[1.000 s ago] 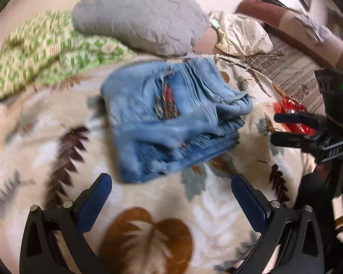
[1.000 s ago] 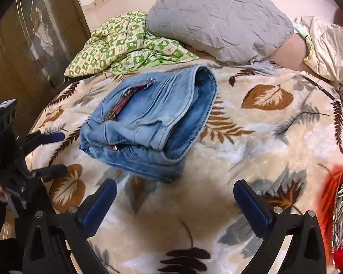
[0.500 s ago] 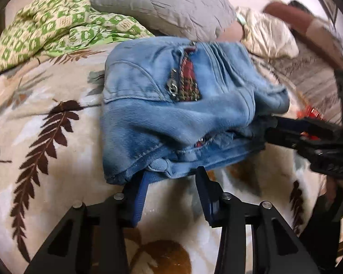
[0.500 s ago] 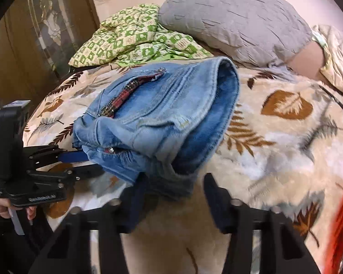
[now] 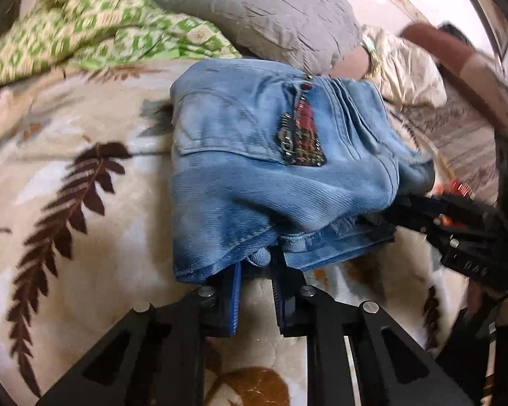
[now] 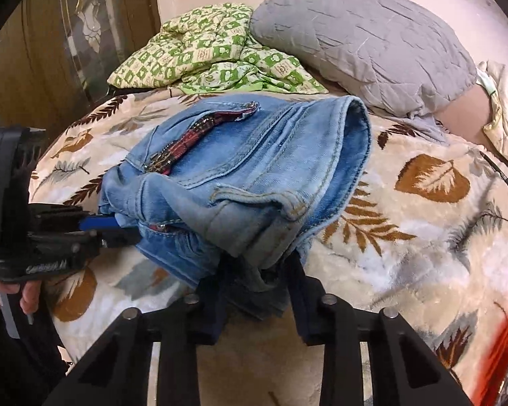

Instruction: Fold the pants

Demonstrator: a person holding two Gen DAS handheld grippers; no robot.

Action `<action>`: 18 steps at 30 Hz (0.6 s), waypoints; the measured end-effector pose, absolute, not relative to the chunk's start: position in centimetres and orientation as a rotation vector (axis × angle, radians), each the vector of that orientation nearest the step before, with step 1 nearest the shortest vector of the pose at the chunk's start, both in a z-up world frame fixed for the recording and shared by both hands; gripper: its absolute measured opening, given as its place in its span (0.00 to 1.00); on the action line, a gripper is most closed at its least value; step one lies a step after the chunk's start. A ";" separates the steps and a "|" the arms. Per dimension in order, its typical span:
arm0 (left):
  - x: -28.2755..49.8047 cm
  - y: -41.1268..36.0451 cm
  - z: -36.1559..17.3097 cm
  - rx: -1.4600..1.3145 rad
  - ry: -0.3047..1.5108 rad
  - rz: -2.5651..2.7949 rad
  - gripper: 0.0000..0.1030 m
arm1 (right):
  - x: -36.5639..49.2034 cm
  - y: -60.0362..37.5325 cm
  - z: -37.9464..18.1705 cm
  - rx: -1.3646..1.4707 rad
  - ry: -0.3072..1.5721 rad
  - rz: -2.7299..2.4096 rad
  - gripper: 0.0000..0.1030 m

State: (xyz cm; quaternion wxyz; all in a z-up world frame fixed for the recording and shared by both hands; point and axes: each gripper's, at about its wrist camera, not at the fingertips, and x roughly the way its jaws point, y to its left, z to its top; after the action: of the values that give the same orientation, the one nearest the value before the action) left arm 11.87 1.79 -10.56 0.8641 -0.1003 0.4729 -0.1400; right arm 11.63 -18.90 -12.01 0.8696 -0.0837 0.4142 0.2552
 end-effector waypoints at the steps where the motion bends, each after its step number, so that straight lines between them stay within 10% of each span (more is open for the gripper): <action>1: 11.9 1.9 -10.6 -0.224 0.992 -0.295 0.16 | 11.6 -19.0 -12.0 -0.173 0.865 0.534 0.30; 18: 11.4 2.4 -10.7 -0.218 0.994 -0.275 0.17 | 11.7 -21.6 -12.3 -0.107 0.868 0.442 0.12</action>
State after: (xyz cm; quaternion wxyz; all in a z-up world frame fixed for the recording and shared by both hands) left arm 11.43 2.44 -10.71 0.8643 -0.1039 0.4743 -0.1311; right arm 11.70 -21.57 -12.31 0.8823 -0.0516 0.4168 0.2124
